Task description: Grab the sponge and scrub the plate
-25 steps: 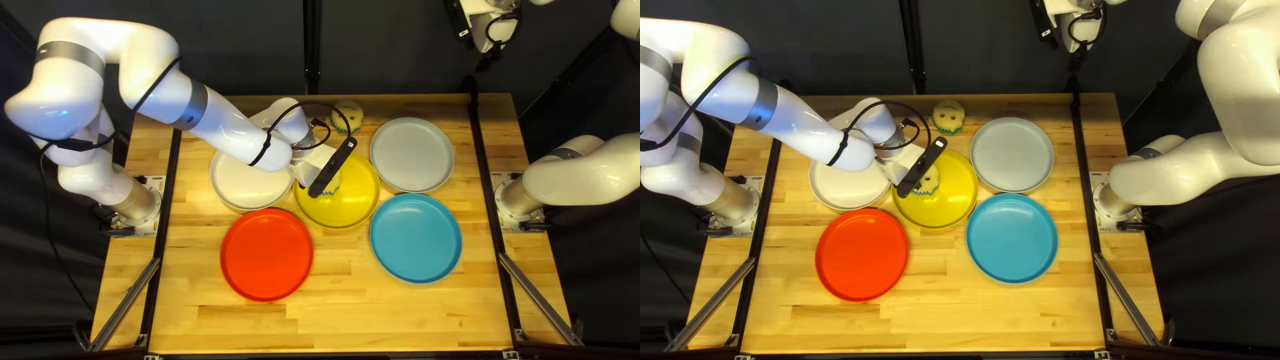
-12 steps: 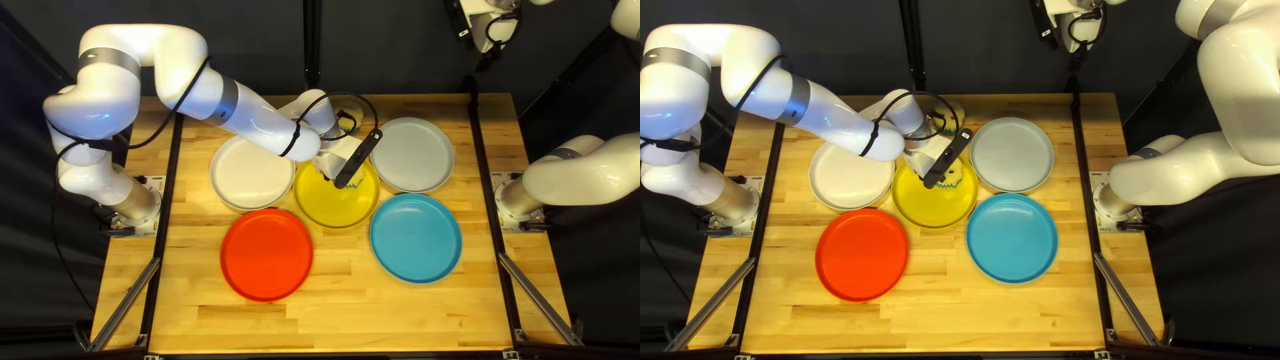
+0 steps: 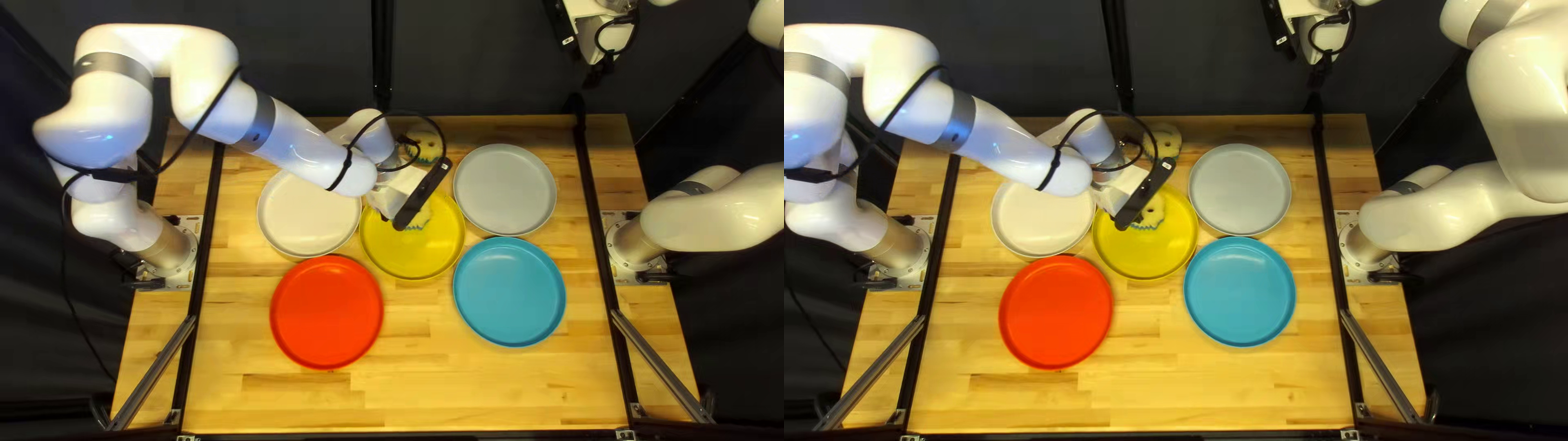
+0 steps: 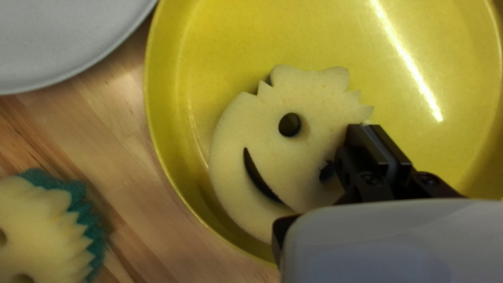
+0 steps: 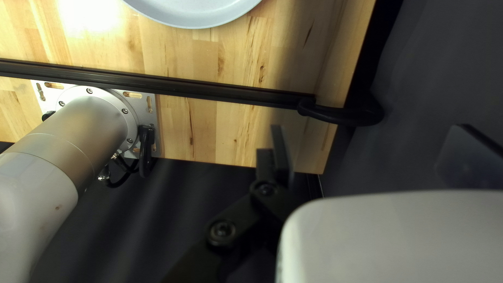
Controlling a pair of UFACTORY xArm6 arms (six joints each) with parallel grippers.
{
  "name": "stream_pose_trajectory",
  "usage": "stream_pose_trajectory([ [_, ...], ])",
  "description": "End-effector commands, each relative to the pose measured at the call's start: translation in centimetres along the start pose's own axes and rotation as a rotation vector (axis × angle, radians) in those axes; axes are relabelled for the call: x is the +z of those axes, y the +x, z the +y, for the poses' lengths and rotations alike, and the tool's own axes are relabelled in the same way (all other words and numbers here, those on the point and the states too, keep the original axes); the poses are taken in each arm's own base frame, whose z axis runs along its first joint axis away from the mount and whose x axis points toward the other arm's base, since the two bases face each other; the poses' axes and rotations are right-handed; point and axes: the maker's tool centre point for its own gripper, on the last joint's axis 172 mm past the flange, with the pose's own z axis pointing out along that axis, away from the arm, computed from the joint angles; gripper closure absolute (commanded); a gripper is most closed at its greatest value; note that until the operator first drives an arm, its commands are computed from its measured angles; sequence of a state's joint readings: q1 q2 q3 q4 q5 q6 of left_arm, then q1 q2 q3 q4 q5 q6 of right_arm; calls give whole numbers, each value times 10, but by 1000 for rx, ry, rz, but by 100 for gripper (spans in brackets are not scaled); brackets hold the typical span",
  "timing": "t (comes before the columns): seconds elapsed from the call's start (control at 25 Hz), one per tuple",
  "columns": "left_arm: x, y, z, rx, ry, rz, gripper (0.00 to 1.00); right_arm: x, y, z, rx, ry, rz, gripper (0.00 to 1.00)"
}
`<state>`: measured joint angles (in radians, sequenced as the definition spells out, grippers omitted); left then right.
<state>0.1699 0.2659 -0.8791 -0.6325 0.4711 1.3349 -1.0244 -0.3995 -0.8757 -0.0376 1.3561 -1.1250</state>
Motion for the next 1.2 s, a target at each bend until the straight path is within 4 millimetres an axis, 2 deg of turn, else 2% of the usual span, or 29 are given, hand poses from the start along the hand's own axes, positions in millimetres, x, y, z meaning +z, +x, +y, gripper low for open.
stream_pose_trajectory([
  [0.04,6,9,-10,0,1,2,100,0,0,0,0,0,0,0],
  [0.24,16,35,-29,21,2,9,100,0,0,0,0,0,0,0],
  [0.4,21,57,-37,46,5,14,100,0,0,0,0,0,0,0],
  [0.56,25,75,-26,71,8,19,100,0,0,0,0,0,0,0],
  [0.72,28,86,-2,94,9,21,100,0,0,0,0,0,0,0],
  [0.8,27,82,10,97,9,20,100,0,0,0,0,0,0,0],
  [0.92,21,64,29,88,5,14,100,0,0,0,0,0,0,0],
  [1.04,14,43,42,68,-2,7,100,0,0,0,0,0,0,0],
  [1.2,14,26,50,46,-13,0,100,0,0,0,0,0,0,0],
])
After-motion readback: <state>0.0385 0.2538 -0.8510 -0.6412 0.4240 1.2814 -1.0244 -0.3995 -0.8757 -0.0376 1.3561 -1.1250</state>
